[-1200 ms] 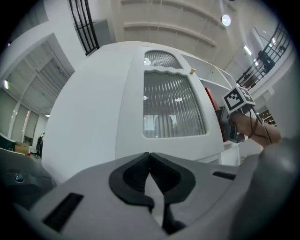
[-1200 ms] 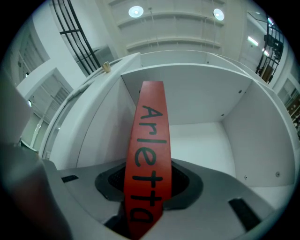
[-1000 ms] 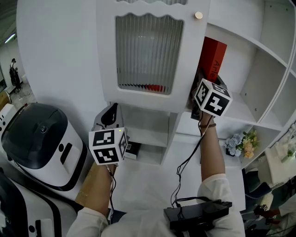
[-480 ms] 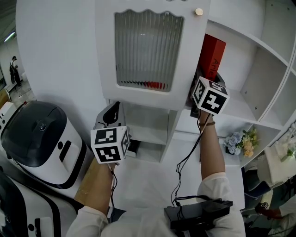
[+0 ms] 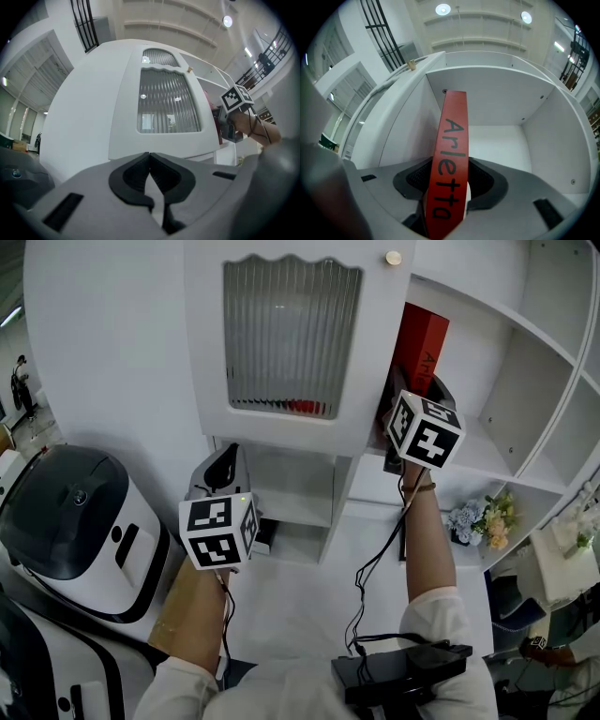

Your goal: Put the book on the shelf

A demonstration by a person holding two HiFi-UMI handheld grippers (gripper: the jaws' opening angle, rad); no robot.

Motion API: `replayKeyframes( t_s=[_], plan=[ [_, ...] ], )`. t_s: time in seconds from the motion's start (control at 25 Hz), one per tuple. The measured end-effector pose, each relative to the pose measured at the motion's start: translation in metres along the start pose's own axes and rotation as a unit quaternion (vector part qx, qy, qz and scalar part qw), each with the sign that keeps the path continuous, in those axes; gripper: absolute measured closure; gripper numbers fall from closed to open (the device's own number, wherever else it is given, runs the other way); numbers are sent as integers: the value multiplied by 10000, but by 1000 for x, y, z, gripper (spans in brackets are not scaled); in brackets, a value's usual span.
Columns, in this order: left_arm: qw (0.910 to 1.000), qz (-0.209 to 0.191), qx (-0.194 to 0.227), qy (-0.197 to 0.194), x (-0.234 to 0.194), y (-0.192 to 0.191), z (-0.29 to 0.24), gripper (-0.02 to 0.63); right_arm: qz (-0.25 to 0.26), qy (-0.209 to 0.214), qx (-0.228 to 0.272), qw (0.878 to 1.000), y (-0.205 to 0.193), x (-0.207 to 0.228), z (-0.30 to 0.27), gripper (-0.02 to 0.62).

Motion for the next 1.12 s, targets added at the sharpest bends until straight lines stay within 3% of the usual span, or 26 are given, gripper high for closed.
replayKeyframes(
  t_s=[1.12],
  plan=[
    [9991, 172, -89, -390, 14, -4, 39, 598, -98, -115, -57, 9999, -2, -2, 62, 364]
  ],
)
Point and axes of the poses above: the fingertips, and each gripper's own axes: z backward along the fingers, x to its right, y out of its top, the point moved 6 cm from there along z, backward along the fingers, and after that the axes turned 10 degrees about -z, right-handed, at the moved point
